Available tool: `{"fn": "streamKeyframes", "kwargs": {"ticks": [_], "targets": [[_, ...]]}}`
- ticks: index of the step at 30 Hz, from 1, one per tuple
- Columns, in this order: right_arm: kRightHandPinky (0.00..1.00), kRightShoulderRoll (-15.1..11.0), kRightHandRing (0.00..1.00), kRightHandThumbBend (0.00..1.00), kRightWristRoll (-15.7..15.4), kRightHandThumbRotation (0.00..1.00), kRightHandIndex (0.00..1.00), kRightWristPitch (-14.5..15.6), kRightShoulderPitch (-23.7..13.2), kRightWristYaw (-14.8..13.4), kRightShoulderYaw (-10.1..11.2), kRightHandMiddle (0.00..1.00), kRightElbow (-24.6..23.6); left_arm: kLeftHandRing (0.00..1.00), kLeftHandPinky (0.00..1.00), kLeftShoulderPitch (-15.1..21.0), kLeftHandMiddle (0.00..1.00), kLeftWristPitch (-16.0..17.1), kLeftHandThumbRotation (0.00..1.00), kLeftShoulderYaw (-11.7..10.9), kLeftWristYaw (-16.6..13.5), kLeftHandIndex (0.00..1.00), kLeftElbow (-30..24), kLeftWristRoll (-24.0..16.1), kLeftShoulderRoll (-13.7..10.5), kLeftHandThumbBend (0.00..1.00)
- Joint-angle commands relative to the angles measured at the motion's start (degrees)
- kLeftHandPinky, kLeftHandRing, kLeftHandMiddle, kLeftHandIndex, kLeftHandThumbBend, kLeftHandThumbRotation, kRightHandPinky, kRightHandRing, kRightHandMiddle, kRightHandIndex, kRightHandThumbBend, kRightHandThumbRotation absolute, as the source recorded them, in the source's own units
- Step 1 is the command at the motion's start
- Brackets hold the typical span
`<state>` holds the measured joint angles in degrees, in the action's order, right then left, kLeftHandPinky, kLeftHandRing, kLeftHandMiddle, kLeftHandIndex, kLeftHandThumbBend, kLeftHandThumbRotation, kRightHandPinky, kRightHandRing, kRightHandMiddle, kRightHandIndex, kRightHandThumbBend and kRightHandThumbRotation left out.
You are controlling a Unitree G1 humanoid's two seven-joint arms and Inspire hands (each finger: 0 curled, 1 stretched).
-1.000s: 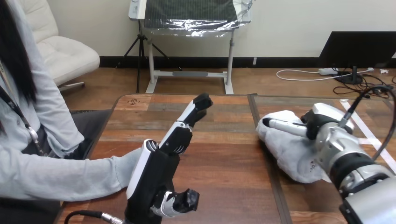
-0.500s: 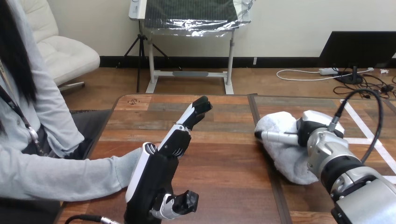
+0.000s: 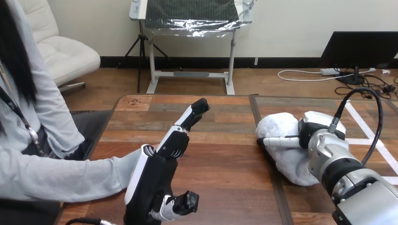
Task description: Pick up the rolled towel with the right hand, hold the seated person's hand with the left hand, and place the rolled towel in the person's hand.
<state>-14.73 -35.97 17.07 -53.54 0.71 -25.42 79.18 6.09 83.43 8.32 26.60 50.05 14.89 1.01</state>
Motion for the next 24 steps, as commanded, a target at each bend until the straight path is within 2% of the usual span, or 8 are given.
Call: {"fn": "streamKeyframes", "kwargs": {"ticks": [1,7,13,15,22,24], "targets": [[0.46,1.1,0.7,1.0,0.88,0.57,0.92,-1.73,1.58,-2.11,1.03,0.79,-0.03,0.95,0.96,1.63,0.94,1.34,0.85,0.42,-0.54,0.88,-1.12,-0.03,0.24,0.94],[0.48,1.01,0.68,1.0,0.79,0.45,0.86,-2.58,2.66,-3.65,1.31,0.77,0.04,0.95,0.96,1.3,0.94,1.39,0.86,0.55,-0.7,0.88,-1.05,0.02,0.23,0.93],[0.4,0.78,0.58,1.0,0.6,0.31,0.83,-4.39,4.05,-6.13,1.47,0.71,-0.01,0.96,0.96,1.13,0.94,1.4,0.86,0.85,-0.68,0.88,-1.16,0.3,0.06,0.93],[0.37,0.77,0.54,1.0,0.85,0.23,0.82,-4.69,4.38,-6.73,1.81,0.67,0.0,0.95,0.96,1.06,0.94,1.43,0.86,0.9,-0.71,0.88,-1.27,0.32,0.0,0.93],[0.32,0.31,0.43,1.0,0.18,0.11,0.81,-6.45,5.69,-8.74,1.3,0.56,0.04,0.95,0.95,0.71,0.94,1.38,0.86,0.48,-1.16,0.88,-2.01,-0.56,-0.12,0.92],[0.3,0.2,0.4,0.99,0.35,0.05,0.77,-6.97,5.97,-9.3,1.5,0.52,0.03,0.95,0.95,0.56,0.94,1.18,0.85,0.49,-1.27,0.88,-2.37,-0.73,-0.18,0.91]]}}
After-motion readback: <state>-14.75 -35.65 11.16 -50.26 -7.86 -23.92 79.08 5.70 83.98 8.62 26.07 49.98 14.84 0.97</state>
